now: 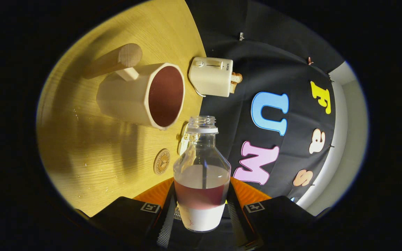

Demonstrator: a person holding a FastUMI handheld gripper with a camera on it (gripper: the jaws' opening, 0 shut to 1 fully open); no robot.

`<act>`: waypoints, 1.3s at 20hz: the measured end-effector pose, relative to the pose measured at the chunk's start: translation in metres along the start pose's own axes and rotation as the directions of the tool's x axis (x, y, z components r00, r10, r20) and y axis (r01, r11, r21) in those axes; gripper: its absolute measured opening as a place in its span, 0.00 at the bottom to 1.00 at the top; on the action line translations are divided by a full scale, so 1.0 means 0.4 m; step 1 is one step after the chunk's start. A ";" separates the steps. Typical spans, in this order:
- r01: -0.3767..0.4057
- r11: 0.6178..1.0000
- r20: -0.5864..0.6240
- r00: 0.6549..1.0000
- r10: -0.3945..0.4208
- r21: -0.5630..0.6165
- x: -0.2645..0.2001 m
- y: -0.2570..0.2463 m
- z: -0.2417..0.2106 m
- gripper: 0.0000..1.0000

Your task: Take the bottle from table, then pour the juice into the cup, finally place the bottle on the coaster

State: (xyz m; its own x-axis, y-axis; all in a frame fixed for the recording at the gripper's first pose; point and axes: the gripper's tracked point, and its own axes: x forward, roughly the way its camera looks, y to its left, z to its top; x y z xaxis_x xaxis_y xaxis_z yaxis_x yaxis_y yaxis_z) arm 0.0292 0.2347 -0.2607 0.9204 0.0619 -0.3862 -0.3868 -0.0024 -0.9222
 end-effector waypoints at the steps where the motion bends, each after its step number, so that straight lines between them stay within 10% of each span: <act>1: 0.001 1.000 0.002 1.000 -0.001 -0.011 0.000 0.002 -0.001 0.72; 26: 0.022 0.977 0.087 0.996 -0.003 -0.211 0.008 -0.014 0.026 0.72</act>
State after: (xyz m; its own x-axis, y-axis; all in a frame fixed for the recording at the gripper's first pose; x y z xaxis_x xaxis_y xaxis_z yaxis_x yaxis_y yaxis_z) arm 0.0337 0.2452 -0.2566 0.9130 0.1489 -0.3797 -0.3456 -0.2119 -0.9141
